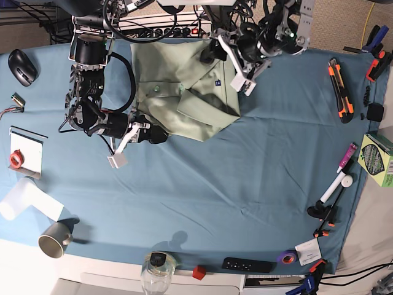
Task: Fold the T-shirt properly
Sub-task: 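Grasp opposite sides of the folded shirt with both grippers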
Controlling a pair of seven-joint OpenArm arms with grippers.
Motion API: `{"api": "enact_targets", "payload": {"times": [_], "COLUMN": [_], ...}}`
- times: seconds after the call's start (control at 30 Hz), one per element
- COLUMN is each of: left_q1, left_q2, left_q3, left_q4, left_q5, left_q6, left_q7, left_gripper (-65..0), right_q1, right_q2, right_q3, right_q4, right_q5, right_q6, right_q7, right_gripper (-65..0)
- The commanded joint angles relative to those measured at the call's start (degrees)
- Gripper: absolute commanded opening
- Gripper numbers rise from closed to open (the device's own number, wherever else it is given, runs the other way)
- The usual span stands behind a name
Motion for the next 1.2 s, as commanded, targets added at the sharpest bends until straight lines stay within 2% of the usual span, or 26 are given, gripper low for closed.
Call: {"api": "enact_targets", "payload": {"times": [0.0,0.07,0.1,0.17,0.27,0.33,0.43,0.6,0.77,0.9,1.07,1.17], "left_q1": [0.7,0.7,0.7,0.7,0.0,-1.6,-4.9,-9.2,-14.4,-20.0,-27.9,-33.2], "left_q2": [0.1,0.1,0.1,0.0,-0.5,-1.7,-3.5,-3.7,-3.7,-3.7,-3.8,-3.8], "left_q3": [0.3,0.3,0.3,0.3,0.2,0.2,0.2,0.3,0.3,0.3,1.4,5.6], "left_q4": [-0.3,-0.3,-0.3,-0.2,0.3,0.8,0.9,0.9,-2.6,-9.4,-17.6,-21.9], "left_q5": [0.5,0.3,0.3,0.3,1.3,2.6,2.9,2.9,1.7,-0.7,-2.6,-2.9], "left_q6": [0.4,-0.3,-0.4,-0.9,-2.4,-2.1,-1.8,-1.8,-2.0,-4.6,-6.7,-7.1], "left_q7": [2.8,3.1,3.4,3.5,3.5,3.7,3.6,2.5,1.7,2.9,3.9,3.9], "left_gripper": [-27.9,-30.8,-38.0,-64.0,-65.0,-65.0,-65.0,-65.0,-65.0,-65.0,-65.0,-65.0], "right_q1": [0.3,0.3,0.3,0.3,0.3,0.3,0.0,-2.8,-9.1,-15.4,-21.9,-24.7], "right_q2": [0.2,0.2,0.2,0.2,0.2,0.2,0.2,0.2,0.2,0.2,0.2,-0.3], "right_q3": [-0.1,-0.1,-0.1,-0.1,-0.1,-0.1,-0.1,-0.1,-0.1,-0.1,-0.1,-0.1], "right_q4": [0.2,0.2,0.2,0.2,0.3,0.3,0.3,7.0,21.6,30.9,35.7,36.8], "right_q5": [-0.2,-0.2,-0.2,-0.2,-1.2,-3.0,-2.5,-3.1,-10.7,-17.0,-22.1,-24.2], "right_q6": [-0.6,-0.6,-0.6,-0.6,-0.6,-0.7,-0.7,-0.7,-0.8,-2.5,-5.4,-7.3], "right_q7": [-1.1,-1.1,-1.1,-1.2,-1.6,-2.1,-3.6,-5.0,-4.3,-1.1,1.5,3.2], "right_gripper": [-65.0,-65.0,-65.0,-65.0,-65.0,-65.0,-65.0,-65.0,-65.0,-65.0,-65.0,-65.0]}}
